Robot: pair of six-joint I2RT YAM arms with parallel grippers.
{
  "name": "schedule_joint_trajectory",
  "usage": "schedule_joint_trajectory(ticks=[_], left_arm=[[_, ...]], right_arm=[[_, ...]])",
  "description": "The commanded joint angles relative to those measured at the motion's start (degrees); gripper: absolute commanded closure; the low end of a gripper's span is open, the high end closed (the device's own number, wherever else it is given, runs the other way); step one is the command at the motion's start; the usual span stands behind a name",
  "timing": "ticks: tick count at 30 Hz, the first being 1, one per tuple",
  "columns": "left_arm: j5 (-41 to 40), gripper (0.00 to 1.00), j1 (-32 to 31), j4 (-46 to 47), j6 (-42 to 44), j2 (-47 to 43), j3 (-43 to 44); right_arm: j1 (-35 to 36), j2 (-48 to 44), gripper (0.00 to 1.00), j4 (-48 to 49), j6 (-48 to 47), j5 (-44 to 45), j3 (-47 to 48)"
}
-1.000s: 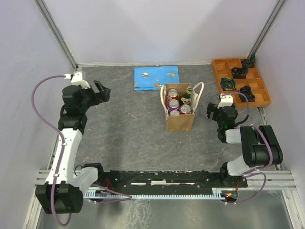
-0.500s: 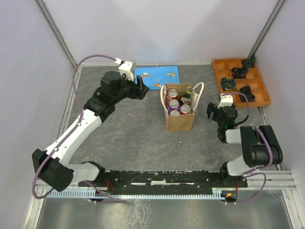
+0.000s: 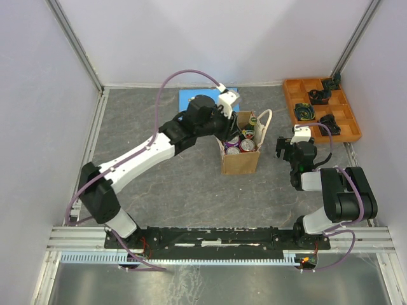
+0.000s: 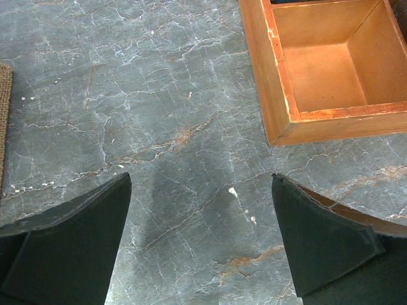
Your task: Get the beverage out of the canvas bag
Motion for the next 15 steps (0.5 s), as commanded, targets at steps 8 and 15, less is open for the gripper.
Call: schedule_joint_trajectory(ticks=[8,15], left_arm=[[-6.29,0.62,-1.15,2.17,0.16,9.50,6.17],[-7.74,0.61,-1.99,2.14,2.19,12.57,5.38]], right_arm=[[-0.14,-0.13,0.01,2.37,-0.21,-0.44,1.36],[-0.14,-0.28,0.01,2.41,-0.20,-0.44,1.37]])
